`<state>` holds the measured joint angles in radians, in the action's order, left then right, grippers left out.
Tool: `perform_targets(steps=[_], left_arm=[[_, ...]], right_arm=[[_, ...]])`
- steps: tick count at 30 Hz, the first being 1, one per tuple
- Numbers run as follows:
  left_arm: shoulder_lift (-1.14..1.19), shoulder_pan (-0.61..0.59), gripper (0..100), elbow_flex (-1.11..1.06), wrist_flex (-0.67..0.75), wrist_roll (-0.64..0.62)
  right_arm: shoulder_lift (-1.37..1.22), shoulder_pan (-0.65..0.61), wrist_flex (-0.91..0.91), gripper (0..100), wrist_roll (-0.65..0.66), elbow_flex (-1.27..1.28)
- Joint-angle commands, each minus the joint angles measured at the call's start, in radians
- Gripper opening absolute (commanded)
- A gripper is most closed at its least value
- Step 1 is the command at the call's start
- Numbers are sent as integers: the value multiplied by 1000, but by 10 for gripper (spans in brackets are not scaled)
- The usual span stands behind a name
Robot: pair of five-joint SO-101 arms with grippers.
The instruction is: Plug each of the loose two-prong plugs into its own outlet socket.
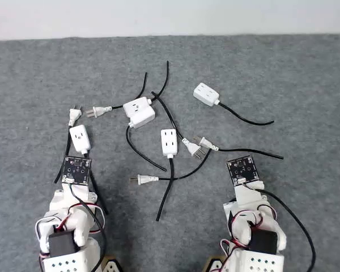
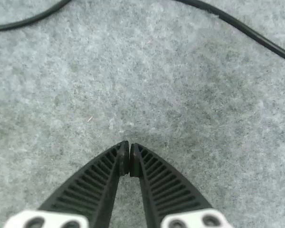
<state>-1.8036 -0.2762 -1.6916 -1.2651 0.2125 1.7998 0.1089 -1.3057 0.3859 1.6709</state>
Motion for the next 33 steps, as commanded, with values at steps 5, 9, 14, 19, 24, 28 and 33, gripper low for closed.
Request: perform_targets(steps=[5, 9, 14, 19, 24, 28, 33], left_arm=[[-18, -2, 14, 10, -3, 6], [-18, -2, 14, 10, -3, 6], [-18, 35, 15, 10, -3, 6], [-18, 169, 14, 10, -3, 5], [-18, 166, 14, 21, 5, 5], [-18, 94, 14, 77, 60, 3], [-18, 66, 17, 64, 226, 8]], right_arm=[[13, 10, -7, 9, -5, 12], [13, 10, -7, 9, -5, 12], [13, 7, -7, 12, -5, 12], [13, 12, -7, 9, -5, 12], [13, 15, -7, 9, -5, 12], [13, 8, -7, 9, -5, 12], [13, 7, -7, 11, -5, 12]])
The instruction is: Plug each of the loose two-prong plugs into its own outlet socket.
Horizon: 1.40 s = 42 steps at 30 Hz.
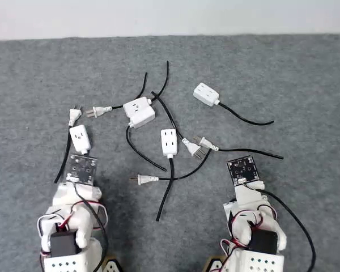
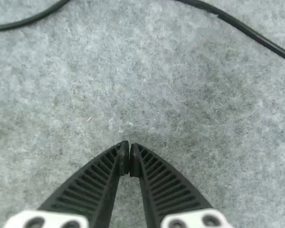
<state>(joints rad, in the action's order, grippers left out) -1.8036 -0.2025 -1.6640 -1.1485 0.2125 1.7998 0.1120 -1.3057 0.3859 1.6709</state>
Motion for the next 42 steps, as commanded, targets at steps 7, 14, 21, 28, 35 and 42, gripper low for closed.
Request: perform_targets(steps=[7, 14, 21, 28, 35, 42], left_arm=[[-15, 40, 143, 68, 193, -201], [-9, 103, 130, 99, 178, -296], [365, 180, 130, 403, 186, -405], [1020, 331, 130, 875, 72, -506], [1399, 437, 166, 964, 256, -704], [1699, 443, 240, 1010, 480, -718]], right_arm=[[15, 12, 111, 9, 153, 12], [10, 51, 122, 38, 54, -46], [10, 143, 131, 50, 6, -52], [10, 143, 136, 54, 11, -38], [10, 143, 168, 54, 11, -23], [12, 143, 170, 54, 12, -21]])
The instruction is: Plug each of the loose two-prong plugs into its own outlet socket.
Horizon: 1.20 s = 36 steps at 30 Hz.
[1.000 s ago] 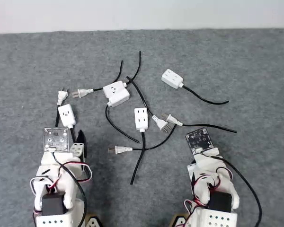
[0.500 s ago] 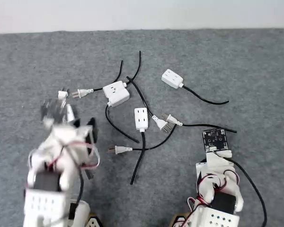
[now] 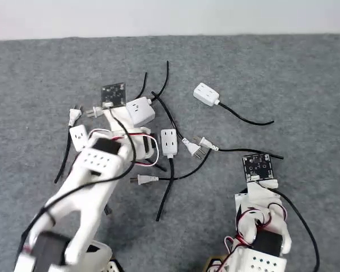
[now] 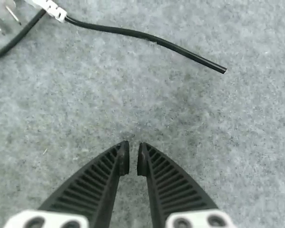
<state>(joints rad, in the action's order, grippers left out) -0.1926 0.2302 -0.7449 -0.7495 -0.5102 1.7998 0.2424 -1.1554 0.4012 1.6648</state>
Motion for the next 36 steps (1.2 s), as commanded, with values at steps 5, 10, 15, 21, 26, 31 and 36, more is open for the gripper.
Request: perform_targets(steps=[5, 10, 15, 21, 26, 31, 36], left_arm=[[255, 41, 239, 211, 91, 2], [382, 118, 239, 303, 84, 0], [453, 133, 239, 406, 31, -63], [595, 104, 239, 608, -204, -84], [677, 107, 189, 714, -331, -83], [677, 107, 25, 711, -362, -78], [675, 117, 11, 702, -494, -83]], right_arm=[[12, 13, 33, 54, -3, -12], [12, 13, 33, 54, 9, -12], [12, 13, 33, 54, 23, -12], [12, 13, 30, 54, 23, -12], [12, 13, 31, 54, 23, -12], [13, 13, 33, 54, 23, -12], [13, 13, 50, 54, 23, 2]])
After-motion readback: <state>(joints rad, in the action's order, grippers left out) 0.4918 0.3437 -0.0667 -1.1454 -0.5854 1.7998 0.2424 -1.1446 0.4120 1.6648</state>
